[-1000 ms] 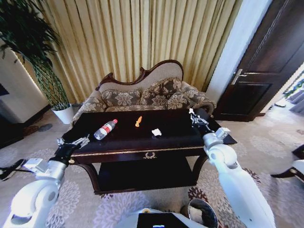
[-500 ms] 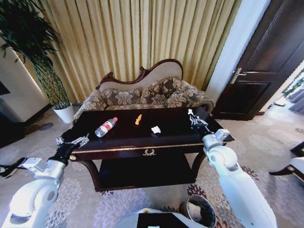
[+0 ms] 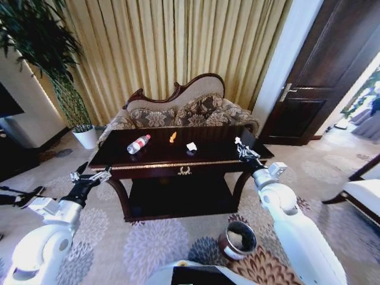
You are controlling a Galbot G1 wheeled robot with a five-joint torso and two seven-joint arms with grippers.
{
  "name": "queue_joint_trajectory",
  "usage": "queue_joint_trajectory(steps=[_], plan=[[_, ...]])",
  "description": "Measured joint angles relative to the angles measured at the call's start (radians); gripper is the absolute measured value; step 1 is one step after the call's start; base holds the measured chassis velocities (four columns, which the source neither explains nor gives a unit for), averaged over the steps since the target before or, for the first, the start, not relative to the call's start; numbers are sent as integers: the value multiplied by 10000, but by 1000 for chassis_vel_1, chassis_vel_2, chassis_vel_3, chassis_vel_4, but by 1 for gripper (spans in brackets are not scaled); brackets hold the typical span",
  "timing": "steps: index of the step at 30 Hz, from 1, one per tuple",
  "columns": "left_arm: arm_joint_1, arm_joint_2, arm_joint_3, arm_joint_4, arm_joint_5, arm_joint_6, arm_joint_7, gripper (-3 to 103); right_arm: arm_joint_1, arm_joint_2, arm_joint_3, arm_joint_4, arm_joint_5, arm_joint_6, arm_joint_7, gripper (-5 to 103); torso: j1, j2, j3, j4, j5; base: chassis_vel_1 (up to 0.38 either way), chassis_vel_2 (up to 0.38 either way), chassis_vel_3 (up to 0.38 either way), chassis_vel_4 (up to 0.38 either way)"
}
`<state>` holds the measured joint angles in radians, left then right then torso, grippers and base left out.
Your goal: Move to the front of the table and place the trash on the table into the trash bin.
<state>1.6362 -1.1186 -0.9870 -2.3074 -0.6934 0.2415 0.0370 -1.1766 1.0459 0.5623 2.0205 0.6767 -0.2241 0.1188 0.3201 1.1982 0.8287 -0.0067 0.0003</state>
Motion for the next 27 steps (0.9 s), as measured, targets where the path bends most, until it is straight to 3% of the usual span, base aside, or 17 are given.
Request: queue_joint_trajectory(steps=[5, 7, 10, 14, 23, 27], plan=[[34, -27, 8, 28, 25, -37, 2, 100, -159, 73, -29, -55, -169, 146, 1, -2, -7, 8, -5, 2, -6, 152, -150, -143, 151], [38, -28, 2, 42, 29, -64, 20, 100, -306, 153, -39, -85, -335, 158, 0, 6, -6, 6, -3, 1, -1, -2, -12, -38, 42], [38, -32, 2, 47, 30, -73, 40, 100, -422, 228, -50, -205, -520, 177, 0, 10, 4, -4, 4, 1, -4, 0, 0, 0, 0], [54, -62, -39, 78, 31, -133, 93, 100, -622, 445, -52, -1013, -988, 292, 0, 2, 21, -11, 9, 3, -4, -43, 55, 62, -46], [132, -208, -142, 187, 9, -317, 268, 100, -1244, 847, 159, -3612, -1660, 643, 0, 1, 0, 1, -1, 1, -2, -5, 8, 8, -5], [115, -225, -112, 221, 5, -347, 293, 100, -1479, 969, 168, -3932, -2094, 643, 0, 1, 0, 0, 0, 1, -3, 0, 0, 0, 0]])
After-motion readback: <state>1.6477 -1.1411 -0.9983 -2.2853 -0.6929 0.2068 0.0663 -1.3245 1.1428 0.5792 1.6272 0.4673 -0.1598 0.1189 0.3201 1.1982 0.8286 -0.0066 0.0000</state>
